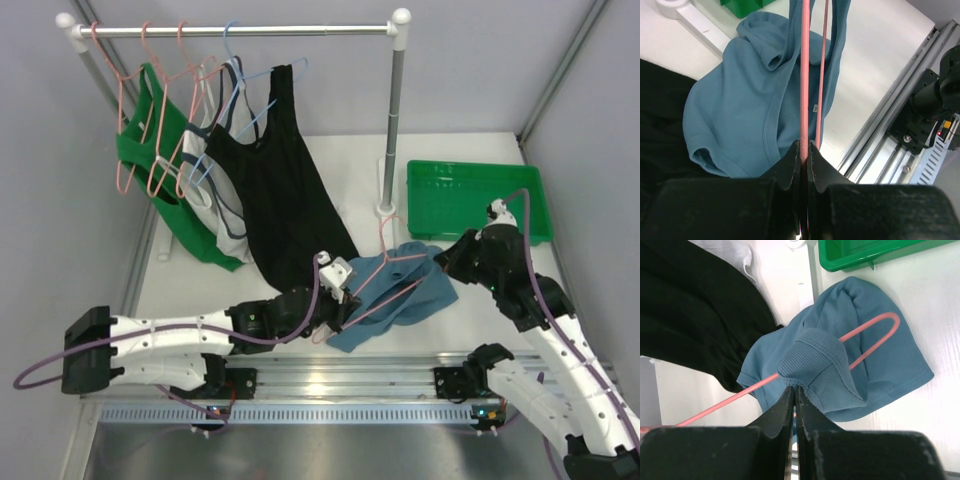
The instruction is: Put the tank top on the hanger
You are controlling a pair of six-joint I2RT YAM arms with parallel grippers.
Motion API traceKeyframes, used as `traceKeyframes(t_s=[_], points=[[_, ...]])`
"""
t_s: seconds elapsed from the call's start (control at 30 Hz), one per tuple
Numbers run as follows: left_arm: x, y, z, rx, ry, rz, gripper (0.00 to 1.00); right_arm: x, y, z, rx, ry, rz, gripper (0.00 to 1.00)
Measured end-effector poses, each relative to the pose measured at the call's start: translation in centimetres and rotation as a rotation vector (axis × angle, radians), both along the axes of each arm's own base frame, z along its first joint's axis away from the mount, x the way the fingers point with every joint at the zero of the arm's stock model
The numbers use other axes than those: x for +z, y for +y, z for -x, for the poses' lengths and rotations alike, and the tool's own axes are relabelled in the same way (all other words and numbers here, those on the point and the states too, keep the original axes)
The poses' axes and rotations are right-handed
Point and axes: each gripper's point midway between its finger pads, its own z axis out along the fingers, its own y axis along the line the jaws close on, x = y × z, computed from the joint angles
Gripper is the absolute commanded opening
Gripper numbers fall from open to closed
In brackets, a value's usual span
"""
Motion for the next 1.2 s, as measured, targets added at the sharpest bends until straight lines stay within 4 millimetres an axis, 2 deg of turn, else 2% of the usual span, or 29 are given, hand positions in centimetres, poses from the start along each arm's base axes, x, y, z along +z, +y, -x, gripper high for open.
traceKeyframes(t_s=[0.27,0.53,0.6,0.63,0.73,0.83,1.0,1.2], points=[[-1.9,-2.7,0.1,-0.017,-0.026,-0.013,0.0,0.7,0.1,0.1,-0.001,-0.013,-0.011,0.0],[-1.8,-4.6,0.9,-0.048,-0.068,0.022,0.0,1.1,-0.1,0.0,-0.009,-0.022,-0.008,0.01],[-2.0,-5.1,1.1,-0.053,-0.074,0.027,0.0,1.0,-0.1,0.0,-0.012,-0.021,-0.005,0.08],[-2.1,-5.3,1.2,-0.056,-0.077,0.028,0.0,1.0,-0.2,-0.1,-0.016,-0.02,-0.003,0.19],[-2.3,-5.8,1.5,-0.059,-0.084,0.041,0.0,1.0,-0.4,-0.2,-0.021,-0.025,0.009,0.37],[-2.4,-5.6,1.4,-0.045,-0.092,0.049,0.0,1.1,-0.7,-0.1,-0.02,-0.038,0.025,0.47],[-2.4,-5.8,0.7,-0.008,-0.103,0.064,0.0,2.4,-1.1,0.5,-0.01,-0.106,0.028,0.49],[-4.0,-6.2,-0.5,0.001,-0.049,0.068,0.0,4.4,-1.1,2.1,0.037,-0.246,-0.015,0.49]])
